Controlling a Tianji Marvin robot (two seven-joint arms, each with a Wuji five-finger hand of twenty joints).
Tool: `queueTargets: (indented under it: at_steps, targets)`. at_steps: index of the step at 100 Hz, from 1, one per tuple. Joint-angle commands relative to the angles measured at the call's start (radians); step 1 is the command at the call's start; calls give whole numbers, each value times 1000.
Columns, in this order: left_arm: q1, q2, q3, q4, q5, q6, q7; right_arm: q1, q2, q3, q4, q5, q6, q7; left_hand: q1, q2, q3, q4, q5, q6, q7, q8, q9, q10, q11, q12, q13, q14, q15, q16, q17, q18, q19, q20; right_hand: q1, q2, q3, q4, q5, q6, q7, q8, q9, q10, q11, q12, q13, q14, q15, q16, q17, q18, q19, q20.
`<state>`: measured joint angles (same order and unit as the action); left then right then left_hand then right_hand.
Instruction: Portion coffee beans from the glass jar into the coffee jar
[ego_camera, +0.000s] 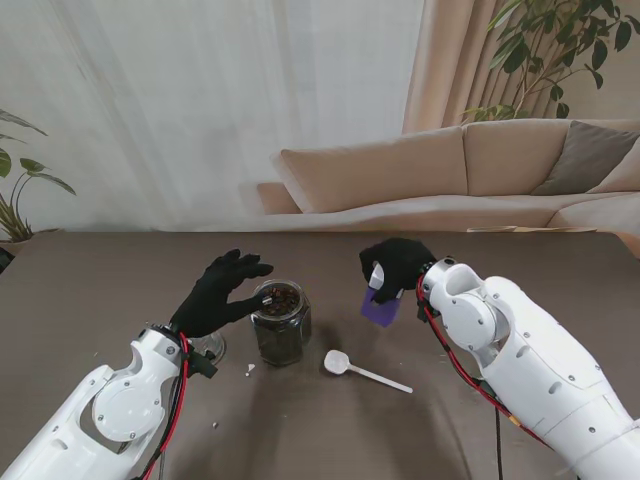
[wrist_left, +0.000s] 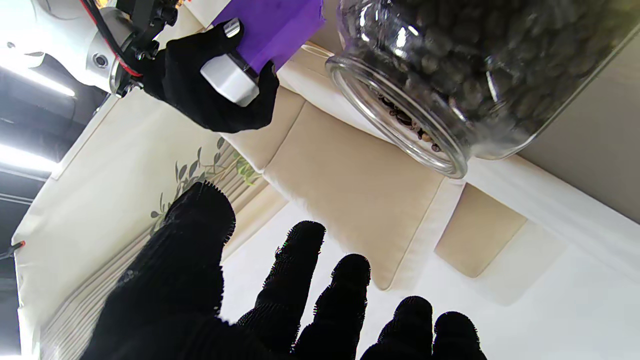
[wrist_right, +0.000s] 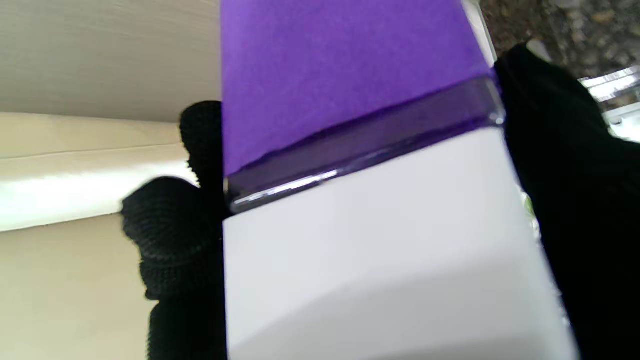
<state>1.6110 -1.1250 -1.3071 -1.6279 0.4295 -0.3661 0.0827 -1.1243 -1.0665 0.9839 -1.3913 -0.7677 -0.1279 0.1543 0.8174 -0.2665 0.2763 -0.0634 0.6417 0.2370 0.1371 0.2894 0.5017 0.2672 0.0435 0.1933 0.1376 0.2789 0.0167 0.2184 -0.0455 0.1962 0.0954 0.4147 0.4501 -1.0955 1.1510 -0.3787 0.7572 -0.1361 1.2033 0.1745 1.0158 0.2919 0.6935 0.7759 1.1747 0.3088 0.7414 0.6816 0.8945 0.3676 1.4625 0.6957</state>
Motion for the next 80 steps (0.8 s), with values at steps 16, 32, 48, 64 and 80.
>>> queueTargets:
  at_steps: [16,32,48,64,80]
  targets:
    - [21,-2,-2,-10,1,15,-12,30,-8,-81,102,-22,8,-46,22,50,26,36,12,1,4,13,13,-6,-2,12,12,3,8,12,-22,-7,4,15,216,144,163,65,64,-27,263,38,99,-242,183,38,139,-315,346,71,154,-178,-82,-5]
    - [27,-3,-3,-17,2,21,-7,45,-16,-120,150,-32,18,-96,22,50,29,35,14,1,4,16,18,-6,-1,14,14,5,9,13,-21,-7,3,18,209,140,162,63,64,-28,246,29,96,-248,185,25,140,-316,334,65,148,-178,-88,-5]
    - [31,-4,-3,-21,2,25,-5,51,-20,-139,177,-37,27,-127,22,50,31,35,18,3,5,20,20,-5,-1,16,16,6,10,14,-21,-6,1,20,191,136,156,55,66,-29,138,34,74,-262,194,20,139,-308,286,43,126,-179,-108,-10]
    - [30,-4,-2,-19,0,24,-5,52,-20,-147,190,-41,30,-132,22,50,32,35,19,4,5,23,22,-3,0,17,18,10,10,15,-21,-6,0,22,137,119,125,30,29,-21,-1,83,-3,-258,192,22,134,-275,146,-4,58,-154,-157,-26]
    - [28,-4,0,-18,-4,25,-7,56,-20,-157,208,-41,27,-135,22,52,32,35,17,4,4,25,24,1,1,19,21,14,11,17,-20,-3,0,24,80,146,115,41,-5,11,-157,123,-88,-243,191,-18,107,-250,57,0,11,-136,-171,-25]
